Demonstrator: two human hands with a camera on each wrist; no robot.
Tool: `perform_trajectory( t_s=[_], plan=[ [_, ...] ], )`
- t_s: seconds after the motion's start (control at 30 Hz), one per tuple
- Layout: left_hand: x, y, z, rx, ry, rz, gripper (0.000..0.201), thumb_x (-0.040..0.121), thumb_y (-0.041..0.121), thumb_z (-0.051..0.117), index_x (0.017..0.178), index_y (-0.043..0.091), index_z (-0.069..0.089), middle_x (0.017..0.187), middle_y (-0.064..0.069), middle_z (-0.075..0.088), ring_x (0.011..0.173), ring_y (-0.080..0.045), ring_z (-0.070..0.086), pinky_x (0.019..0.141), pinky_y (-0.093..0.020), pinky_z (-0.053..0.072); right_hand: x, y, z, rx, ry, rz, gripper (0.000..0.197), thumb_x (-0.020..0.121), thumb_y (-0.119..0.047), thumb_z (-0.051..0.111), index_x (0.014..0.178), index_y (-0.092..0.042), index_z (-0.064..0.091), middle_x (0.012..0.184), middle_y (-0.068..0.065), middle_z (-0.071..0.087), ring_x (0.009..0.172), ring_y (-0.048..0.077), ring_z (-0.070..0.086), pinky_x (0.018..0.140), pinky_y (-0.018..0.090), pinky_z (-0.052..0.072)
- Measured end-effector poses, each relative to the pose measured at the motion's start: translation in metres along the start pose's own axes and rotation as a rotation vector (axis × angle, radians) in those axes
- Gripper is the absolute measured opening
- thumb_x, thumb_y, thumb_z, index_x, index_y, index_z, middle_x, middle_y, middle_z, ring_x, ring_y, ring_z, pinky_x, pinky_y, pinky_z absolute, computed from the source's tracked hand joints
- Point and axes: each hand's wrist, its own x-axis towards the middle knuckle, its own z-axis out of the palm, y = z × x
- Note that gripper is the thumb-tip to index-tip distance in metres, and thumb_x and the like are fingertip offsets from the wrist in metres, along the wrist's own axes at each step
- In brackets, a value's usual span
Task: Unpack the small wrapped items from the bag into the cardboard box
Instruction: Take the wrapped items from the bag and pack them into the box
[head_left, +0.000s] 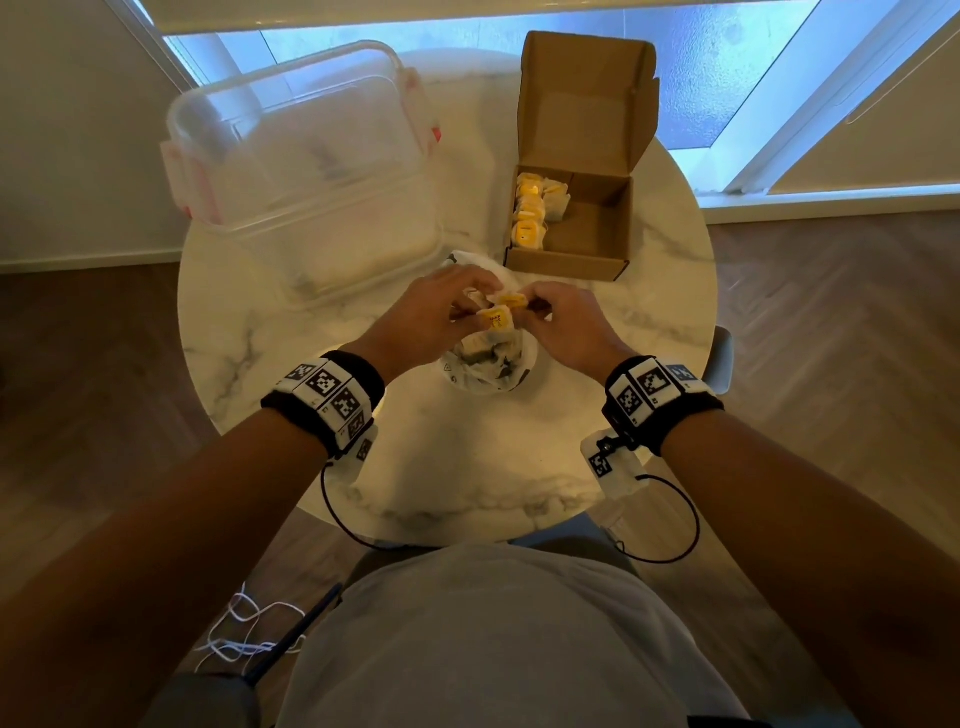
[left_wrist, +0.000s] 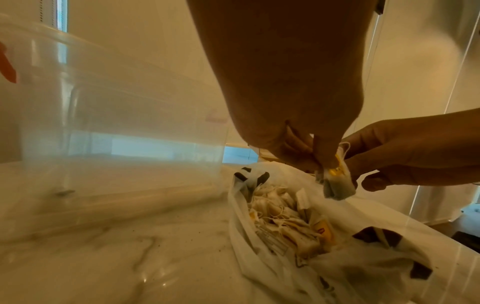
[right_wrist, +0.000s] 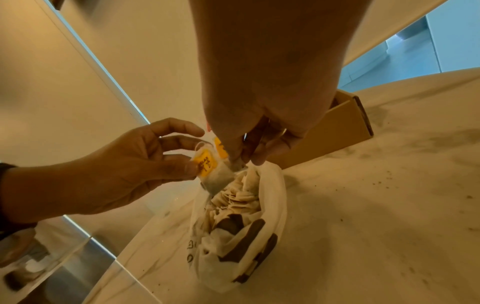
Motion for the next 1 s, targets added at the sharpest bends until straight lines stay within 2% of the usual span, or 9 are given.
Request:
perform_trajectory(
  t_s=[0.07,0.27,0.33,0.43,0.6,0.73,0.8,0.9,1.0],
  plan=[
    [0.001,0.004,-0.001,-0.022,0.041,-0.011,0.04,0.084,0.018,0.078,0.12,0.024,0.062,0.118,0.008,0.06,0.087,0.002,0.066,0.076,-0.012,0.053,-0.001,-0.002,0.0,-0.017,-0.046,-0.052,0.011,0.091,-0.021,0.07,0.1,-0.016,0.075,0.091,0.0,0.073,0.083,0.017,0.064,0.077,0.029,0.05],
    [0.0,0.007,0.001,-0.089,0.036,-0.057,0.034,0.084,0.015,0.079,0.114,0.015,0.064,0.102,0.0,0.074,0.094,-0.006,0.07,0.088,-0.028,0.058,-0.002,-0.005,-0.003,-0.02,-0.09,-0.1,0.013,0.089,-0.017,0.071,0.101,-0.018,0.077,0.091,-0.006,0.073,0.082,0.009,0.063,0.073,0.009,0.043],
    [0.001,0.009,0.002,-0.088,0.056,-0.054,0.029,0.084,0.014,0.078,0.11,0.011,0.065,0.099,-0.001,0.073,0.091,-0.007,0.07,0.087,-0.03,0.058,-0.002,-0.006,-0.003,-0.003,-0.086,-0.091,0.014,0.089,-0.016,0.071,0.101,-0.018,0.077,0.093,-0.005,0.074,0.083,0.009,0.063,0.075,0.011,0.045],
    [0.004,0.011,0.002,-0.052,0.098,-0.041,0.024,0.086,0.015,0.076,0.106,0.012,0.064,0.096,0.001,0.072,0.087,-0.004,0.068,0.083,-0.029,0.058,-0.004,-0.005,-0.005,0.039,-0.043,-0.083,0.018,0.086,-0.016,0.07,0.103,-0.018,0.075,0.098,-0.003,0.072,0.086,0.012,0.063,0.079,0.021,0.049],
    [0.016,0.02,0.0,-0.085,0.13,-0.012,0.025,0.086,0.017,0.076,0.107,0.017,0.063,0.095,0.004,0.072,0.087,-0.004,0.069,0.083,-0.029,0.059,-0.001,0.002,-0.008,0.047,0.039,-0.074,0.022,0.085,-0.039,0.075,0.098,-0.022,0.071,0.098,-0.005,0.065,0.081,0.008,0.06,0.07,0.016,0.046],
    [0.037,0.033,-0.002,-0.059,0.125,0.05,0.023,0.088,0.017,0.074,0.108,0.016,0.063,0.096,0.007,0.07,0.086,-0.001,0.068,0.08,-0.022,0.057,0.008,0.003,-0.017,0.055,0.137,-0.058,0.015,0.091,-0.029,0.071,0.096,-0.014,0.072,0.092,0.0,0.069,0.08,0.013,0.063,0.072,0.028,0.051],
    [0.051,0.037,-0.002,-0.027,0.14,0.098,0.021,0.09,0.018,0.071,0.108,0.014,0.063,0.101,0.004,0.068,0.089,-0.003,0.067,0.081,-0.019,0.056,0.013,0.005,-0.026,0.074,0.169,-0.032,0.016,0.092,-0.027,0.07,0.096,-0.011,0.071,0.092,0.0,0.069,0.081,0.015,0.062,0.071,0.023,0.048],
    [0.074,0.038,-0.002,0.039,0.172,0.15,0.017,0.092,0.019,0.066,0.107,0.013,0.062,0.107,0.0,0.062,0.089,-0.005,0.065,0.076,-0.013,0.053,0.023,0.012,-0.042,0.039,0.193,0.017,0.016,0.094,-0.028,0.068,0.1,-0.014,0.07,0.093,-0.005,0.063,0.083,0.011,0.058,0.07,0.018,0.044],
    [0.092,0.033,0.0,0.089,0.136,0.13,0.014,0.094,0.018,0.063,0.108,0.016,0.061,0.11,0.001,0.059,0.089,-0.007,0.063,0.075,-0.016,0.054,0.042,0.024,-0.056,0.006,0.224,0.082,0.021,0.094,-0.031,0.066,0.108,-0.017,0.07,0.098,-0.007,0.062,0.087,0.007,0.057,0.071,0.014,0.046]
  ],
)
